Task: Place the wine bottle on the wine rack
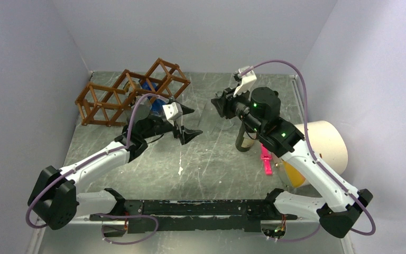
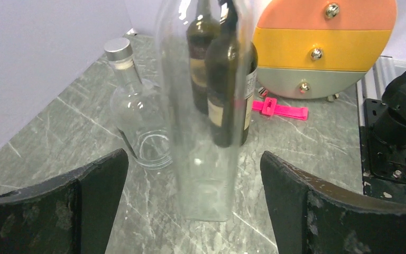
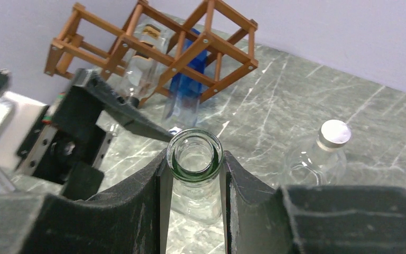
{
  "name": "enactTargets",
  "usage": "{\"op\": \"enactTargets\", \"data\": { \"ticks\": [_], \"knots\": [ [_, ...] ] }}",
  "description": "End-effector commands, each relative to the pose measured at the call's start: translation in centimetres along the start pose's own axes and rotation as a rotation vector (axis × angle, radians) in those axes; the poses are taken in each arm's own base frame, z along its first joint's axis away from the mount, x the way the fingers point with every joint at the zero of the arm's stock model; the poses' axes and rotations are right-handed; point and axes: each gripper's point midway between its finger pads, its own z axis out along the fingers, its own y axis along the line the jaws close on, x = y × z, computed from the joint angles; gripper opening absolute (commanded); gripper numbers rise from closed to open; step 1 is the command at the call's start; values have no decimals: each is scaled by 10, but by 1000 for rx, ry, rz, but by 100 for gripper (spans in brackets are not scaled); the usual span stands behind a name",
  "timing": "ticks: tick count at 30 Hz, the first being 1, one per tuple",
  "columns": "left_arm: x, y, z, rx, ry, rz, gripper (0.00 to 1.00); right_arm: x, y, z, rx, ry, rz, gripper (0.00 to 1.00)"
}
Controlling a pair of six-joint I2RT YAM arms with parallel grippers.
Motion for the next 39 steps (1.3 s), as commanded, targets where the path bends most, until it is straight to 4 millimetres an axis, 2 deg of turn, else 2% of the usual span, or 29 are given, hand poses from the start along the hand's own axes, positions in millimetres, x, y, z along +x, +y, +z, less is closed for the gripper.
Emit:
{"op": "enactTargets", "data": {
  "ticks": [1, 6, 12, 15, 18, 20, 21, 23, 25, 26, 27, 28, 30, 31, 34, 39],
  "knots": [
    [2, 3, 6, -6, -3, 35, 99, -41, 19, -22, -103, -104, 32, 0],
    [11, -14, 10, 75, 15, 29, 100, -48, 30, -28, -158, -120, 56, 0],
    [19, -40, 16, 204, 38, 5, 97, -50, 37, -25, -189, -121, 82, 0],
    [25, -43, 21, 212, 69, 0, 93, -52, 39, -25, -200, -129, 90, 0],
    [26, -39, 24, 178, 83, 10, 85, -54, 41, -26, -209, -136, 95, 0],
    [23, -36, 24, 157, 71, 24, 76, -54, 42, -27, -217, -139, 98, 0],
    [21, -35, 23, 150, 62, 33, 67, -55, 43, -29, -222, -141, 100, 0],
    [14, -31, 22, 122, 37, 56, 47, -53, 44, -30, -229, -137, 103, 0],
    [8, -27, 19, 93, 20, 85, 17, -50, 44, -31, -228, -125, 106, 0],
    [6, -24, 18, 74, 11, 105, 8, -48, 44, -32, -227, -117, 106, 0],
    [3, -22, 16, 59, 1, 126, 7, -45, 43, -33, -228, -106, 105, 0],
    [0, -20, 15, 47, -9, 151, 7, -41, 43, -34, -228, -91, 105, 8],
    [-3, -17, 10, 24, -21, 205, 7, -32, 45, -39, -247, -62, 86, 42],
    [-5, -14, 8, 7, -25, 237, 7, -30, 48, -43, -266, -57, 76, 55],
    [-13, -3, 3, -38, -12, 375, 7, -26, 45, -52, -259, -42, 72, 68],
    [-34, 15, -5, -49, 79, 737, 7, -32, 41, -71, -242, -54, 58, 71]
  ]
}}
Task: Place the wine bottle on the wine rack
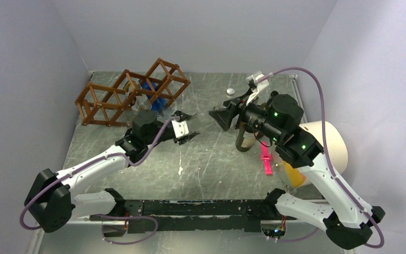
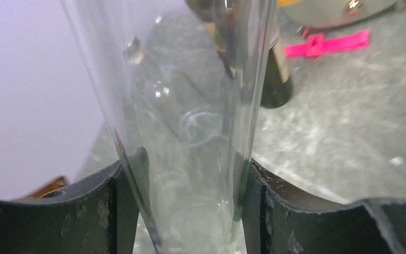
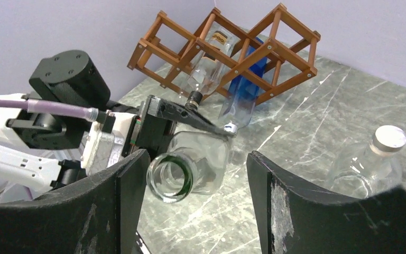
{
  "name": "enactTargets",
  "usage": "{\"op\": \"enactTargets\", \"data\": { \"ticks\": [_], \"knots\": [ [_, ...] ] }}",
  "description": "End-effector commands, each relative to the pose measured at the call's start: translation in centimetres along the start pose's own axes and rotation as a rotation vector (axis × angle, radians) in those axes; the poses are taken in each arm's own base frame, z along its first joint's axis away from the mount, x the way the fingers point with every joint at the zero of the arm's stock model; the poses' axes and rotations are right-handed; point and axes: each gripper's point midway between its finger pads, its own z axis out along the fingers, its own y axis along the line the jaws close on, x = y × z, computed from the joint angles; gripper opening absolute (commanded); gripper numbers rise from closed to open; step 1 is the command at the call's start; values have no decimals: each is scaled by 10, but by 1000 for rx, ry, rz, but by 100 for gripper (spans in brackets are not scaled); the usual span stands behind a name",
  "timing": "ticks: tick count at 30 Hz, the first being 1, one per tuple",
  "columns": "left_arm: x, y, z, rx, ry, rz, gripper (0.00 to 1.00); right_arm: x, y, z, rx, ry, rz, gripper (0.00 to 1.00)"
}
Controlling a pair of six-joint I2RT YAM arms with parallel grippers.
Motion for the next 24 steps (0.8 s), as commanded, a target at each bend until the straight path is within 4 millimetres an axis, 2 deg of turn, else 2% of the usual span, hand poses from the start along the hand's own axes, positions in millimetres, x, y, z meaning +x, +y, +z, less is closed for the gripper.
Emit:
{"op": "enactTargets", "data": {
  "ticks": [1, 7, 15, 18, 24],
  "knots": [
    [-47, 47, -12, -95, 11, 454, 7, -13, 5, -20, -4, -17, -21, 72],
    [-60, 79, -19, -158, 106, 766, 7, -13, 4, -25, 6, 23, -38, 72],
    [-75, 100, -24, -186, 217, 1109, 7, 17, 5, -6, -33, 142, -27, 71],
    [-83, 104, -26, -200, 228, 1175, 7, 36, 7, 6, -68, 191, -19, 71],
    [-94, 102, -28, -208, 224, 1267, 7, 67, -7, 25, -18, 270, -8, 71]
  ]
}}
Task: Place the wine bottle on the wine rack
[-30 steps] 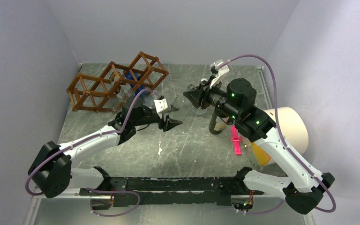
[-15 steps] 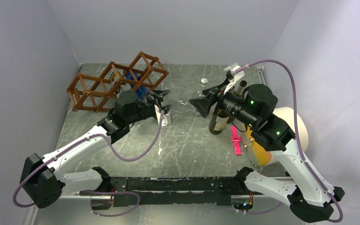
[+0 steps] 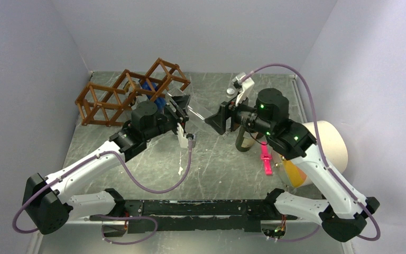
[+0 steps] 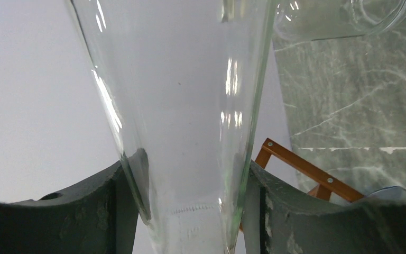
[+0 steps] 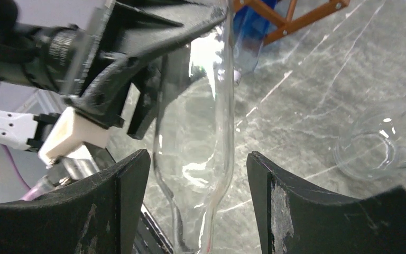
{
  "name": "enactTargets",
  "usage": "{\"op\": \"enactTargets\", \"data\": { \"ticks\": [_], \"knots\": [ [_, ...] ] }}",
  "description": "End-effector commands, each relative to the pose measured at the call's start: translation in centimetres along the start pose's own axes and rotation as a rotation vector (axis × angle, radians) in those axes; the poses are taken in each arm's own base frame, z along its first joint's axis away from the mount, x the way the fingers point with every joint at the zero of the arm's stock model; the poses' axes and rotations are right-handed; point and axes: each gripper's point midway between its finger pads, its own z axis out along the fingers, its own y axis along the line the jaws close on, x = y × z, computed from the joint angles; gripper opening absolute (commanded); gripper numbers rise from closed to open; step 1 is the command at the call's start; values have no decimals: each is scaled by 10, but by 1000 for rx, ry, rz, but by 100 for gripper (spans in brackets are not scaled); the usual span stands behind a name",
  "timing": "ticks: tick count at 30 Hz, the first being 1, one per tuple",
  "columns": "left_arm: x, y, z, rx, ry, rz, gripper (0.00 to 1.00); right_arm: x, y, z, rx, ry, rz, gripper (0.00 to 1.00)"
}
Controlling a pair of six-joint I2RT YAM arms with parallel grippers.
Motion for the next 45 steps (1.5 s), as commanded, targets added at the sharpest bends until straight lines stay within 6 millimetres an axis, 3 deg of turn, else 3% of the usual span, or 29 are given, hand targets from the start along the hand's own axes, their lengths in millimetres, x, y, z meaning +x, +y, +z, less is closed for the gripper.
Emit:
{"op": "enactTargets", "data": {
  "ticks": [1, 9, 19, 21, 24, 27, 29, 32, 33, 34, 39, 45],
  "knots": [
    [-3, 56, -13, -138, 24, 147, 7, 15, -5, 13, 7, 41, -8, 71],
    [-7, 57, -8, -126, 14, 141, 7, 40, -5, 33, -8, 112, -7, 72],
    [-12, 51, -2, -82, 22, 107, 7, 56, -9, 51, 9, 173, 2, 69],
    [-12, 50, -2, -78, 27, 86, 7, 57, -11, 52, 23, 168, 8, 62],
    [-13, 49, -3, -83, 23, 43, 9, 52, -17, 50, 65, 139, 11, 33],
    [-14, 48, -5, -92, 19, -7, 29, 43, -19, 44, 88, 98, 9, 3],
    [-15, 47, -7, -107, 12, -32, 56, 37, -22, 40, 109, 73, 9, 0],
    [-16, 44, -11, -133, 6, -62, 75, 27, -28, 32, 155, 22, 16, 0],
    [-16, 40, -12, -127, 9, -75, 94, 23, -30, 29, 175, 4, 22, 0],
    [-15, 36, -13, -119, 14, -89, 100, 19, -33, 26, 194, -15, 28, 0],
    [-18, 23, -21, -109, 4, -177, 100, 6, -44, 17, 270, -77, 51, 0],
    [-16, 34, -40, -208, 6, -481, 99, 9, -50, 25, 298, -65, 55, 0]
  ]
}}
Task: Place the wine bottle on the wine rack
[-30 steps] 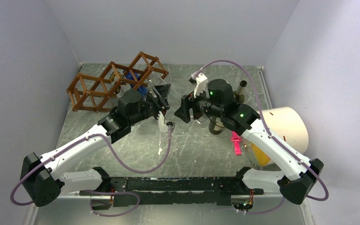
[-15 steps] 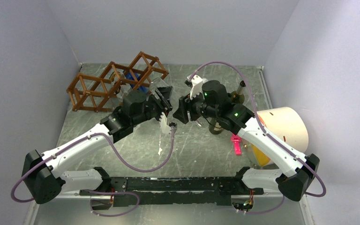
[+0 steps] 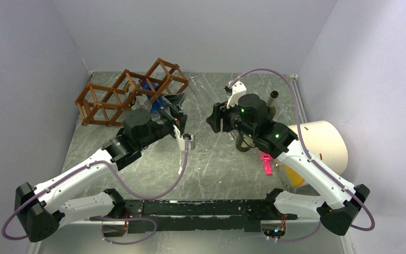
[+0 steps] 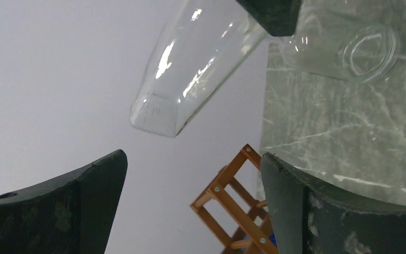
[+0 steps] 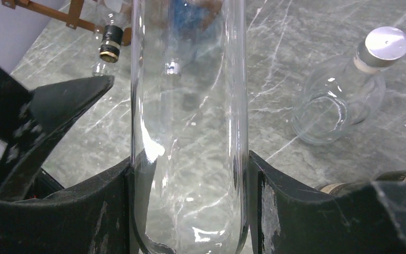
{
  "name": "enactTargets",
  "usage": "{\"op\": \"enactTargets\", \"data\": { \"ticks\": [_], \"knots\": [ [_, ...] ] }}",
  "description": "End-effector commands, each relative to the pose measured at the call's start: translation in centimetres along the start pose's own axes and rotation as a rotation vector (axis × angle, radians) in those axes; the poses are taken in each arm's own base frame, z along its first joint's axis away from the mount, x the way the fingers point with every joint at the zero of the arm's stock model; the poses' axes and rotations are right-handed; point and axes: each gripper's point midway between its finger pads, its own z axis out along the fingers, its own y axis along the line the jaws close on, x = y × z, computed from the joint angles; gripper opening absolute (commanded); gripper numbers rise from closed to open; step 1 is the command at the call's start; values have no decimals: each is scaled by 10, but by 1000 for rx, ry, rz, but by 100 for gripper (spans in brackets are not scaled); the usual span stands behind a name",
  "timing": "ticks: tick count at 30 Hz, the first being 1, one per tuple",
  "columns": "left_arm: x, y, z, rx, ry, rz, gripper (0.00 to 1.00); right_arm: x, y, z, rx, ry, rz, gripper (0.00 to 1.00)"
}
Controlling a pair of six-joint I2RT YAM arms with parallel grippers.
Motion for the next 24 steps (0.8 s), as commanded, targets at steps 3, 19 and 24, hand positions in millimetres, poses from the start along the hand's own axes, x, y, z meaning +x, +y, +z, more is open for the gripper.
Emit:
{"op": "enactTargets", "data": {
  "ticks": [3, 19, 24],
  "knots": [
    [-3, 35, -22, -194, -3, -439, 99, -19, 2, 15, 6, -77, 21, 0],
    [45, 92, -61, -576, 208, -1192, 99, 32, 18, 84, -73, 62, 57, 0],
    [92, 84, -67, -698, 350, -1299, 100, 43, 19, 103, -73, 86, 65, 0]
  ]
}}
